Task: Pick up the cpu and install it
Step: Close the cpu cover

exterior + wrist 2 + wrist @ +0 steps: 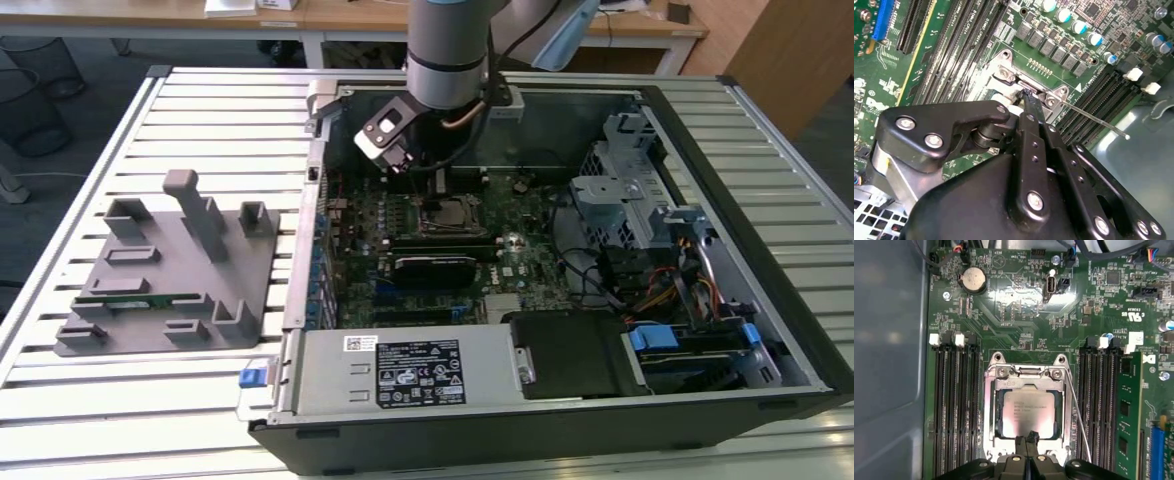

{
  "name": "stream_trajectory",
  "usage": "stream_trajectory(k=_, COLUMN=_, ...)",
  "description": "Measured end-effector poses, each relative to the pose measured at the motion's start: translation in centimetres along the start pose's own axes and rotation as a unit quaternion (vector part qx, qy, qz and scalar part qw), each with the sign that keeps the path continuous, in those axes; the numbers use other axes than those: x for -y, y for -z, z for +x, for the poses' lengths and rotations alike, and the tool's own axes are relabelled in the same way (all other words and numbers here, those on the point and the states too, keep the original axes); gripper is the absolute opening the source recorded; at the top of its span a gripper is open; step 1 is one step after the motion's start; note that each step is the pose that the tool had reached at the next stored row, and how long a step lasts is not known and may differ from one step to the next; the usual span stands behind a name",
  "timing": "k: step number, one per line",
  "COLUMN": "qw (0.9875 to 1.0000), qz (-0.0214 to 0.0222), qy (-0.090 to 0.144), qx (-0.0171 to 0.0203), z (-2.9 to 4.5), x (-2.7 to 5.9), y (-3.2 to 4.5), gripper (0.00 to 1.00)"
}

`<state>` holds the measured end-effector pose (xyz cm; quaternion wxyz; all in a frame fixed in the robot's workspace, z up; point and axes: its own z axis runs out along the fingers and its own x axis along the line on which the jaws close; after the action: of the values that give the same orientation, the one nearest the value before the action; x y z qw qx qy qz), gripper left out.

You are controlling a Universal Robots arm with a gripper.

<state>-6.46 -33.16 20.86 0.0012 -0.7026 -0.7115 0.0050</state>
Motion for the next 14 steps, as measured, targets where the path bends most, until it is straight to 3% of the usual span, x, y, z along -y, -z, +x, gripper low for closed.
stream_trajectory(k=6, qw=1.0000, qz=0.0009, qy=0.000, qx=-0.0001, z=-0.33, x=-0.15, y=0.02, gripper=0.11)
stream_trajectory(k=14, qw=1.0000, qz=0.0026, qy=0.000, qx=0.0000, z=-0.35, x=-1.35, y=0.01, gripper=0.11)
